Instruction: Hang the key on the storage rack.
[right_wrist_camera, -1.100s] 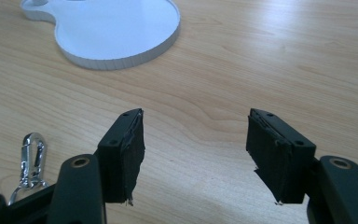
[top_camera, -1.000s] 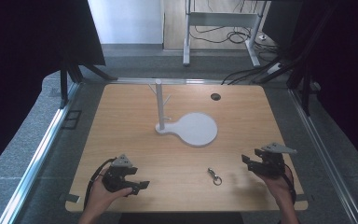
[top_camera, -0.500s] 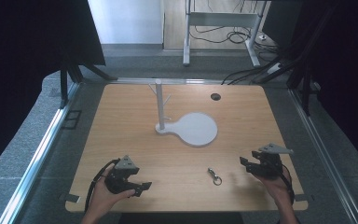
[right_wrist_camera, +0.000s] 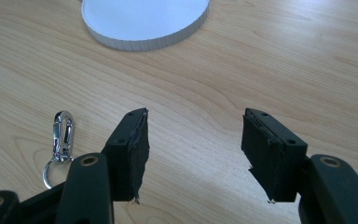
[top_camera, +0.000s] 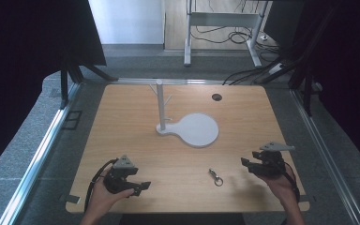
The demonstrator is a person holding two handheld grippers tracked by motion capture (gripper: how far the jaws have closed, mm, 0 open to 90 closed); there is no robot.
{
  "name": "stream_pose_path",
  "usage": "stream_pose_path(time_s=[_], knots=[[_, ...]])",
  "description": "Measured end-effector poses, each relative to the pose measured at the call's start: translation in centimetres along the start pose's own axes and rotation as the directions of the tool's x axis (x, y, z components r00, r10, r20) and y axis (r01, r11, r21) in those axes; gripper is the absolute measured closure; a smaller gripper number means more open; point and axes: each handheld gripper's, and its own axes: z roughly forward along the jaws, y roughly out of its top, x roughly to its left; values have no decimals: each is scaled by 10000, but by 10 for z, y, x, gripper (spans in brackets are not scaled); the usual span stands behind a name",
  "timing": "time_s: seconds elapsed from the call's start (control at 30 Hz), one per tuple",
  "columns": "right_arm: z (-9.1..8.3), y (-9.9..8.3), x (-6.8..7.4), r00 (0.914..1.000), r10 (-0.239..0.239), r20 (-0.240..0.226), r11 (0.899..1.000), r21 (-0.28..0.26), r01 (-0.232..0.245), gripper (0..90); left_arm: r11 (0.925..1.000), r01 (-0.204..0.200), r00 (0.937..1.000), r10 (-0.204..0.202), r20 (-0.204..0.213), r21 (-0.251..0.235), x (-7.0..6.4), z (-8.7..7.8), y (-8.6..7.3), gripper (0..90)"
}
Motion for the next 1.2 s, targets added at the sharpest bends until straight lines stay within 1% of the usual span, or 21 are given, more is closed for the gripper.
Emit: stream_pose_path(time_s=[0.07,0.13,0.2,0.33,0.4,0.5,0.6,0.67,0.73,0.9,0.97,1.07,1.2], knots=[[-2,2,-1,9999,60,-120,10000,64,-59,429,10000,16,10000,-16,-7,-63,0,-2,0,241],[-4,4,-1,9997,25,-237,9999,169,-21,439,9999,49,10000,-49,19,-149,1,-5,0,241],[-4,7,-1,9997,22,-239,9993,370,-13,446,9998,35,10000,-35,5,-190,2,-7,-1,241],[-4,15,5,9989,-376,-279,9955,863,399,450,9996,104,9999,-104,-20,-276,4,-8,-2,241],[-5,19,8,9982,-505,-323,9943,927,533,459,9997,115,9999,-115,-5,-209,4,-7,-2,241],[-5,23,12,9971,-627,-426,9915,1115,671,461,9999,93,10000,-93,8,-144,4,-4,-2,241],[-2,25,13,9957,-668,-635,9890,1276,744,471,9999,71,10000,-71,18,-100,3,-3,-2,241],[-1,25,14,9945,-733,-745,9877,1324,827,479,9999,32,10000,-32,48,-97,3,-3,-2,241],[0,26,17,9942,-825,-693,9869,1332,912,482,10000,36,10000,-36,56,-84,3,-3,-2,241],[4,29,20,9925,-870,-861,9831,1538,995,499,9997,208,9998,-208,-18,-112,8,-5,-4,240],[5,31,21,9915,-869,-968,9824,1566,1014,507,9996,251,9997,-252,-52,-161,10,-7,-5,241],[7,32,23,9904,-960,-997,9787,1718,1122,519,9995,256,9996,-257,-74,-202,10,-8,-5,241],[8,36,29,9846,-1214,-1255,9737,1778,1428,539,9995,259,9996,-260,-63,-188,10,-7,-5,240]])
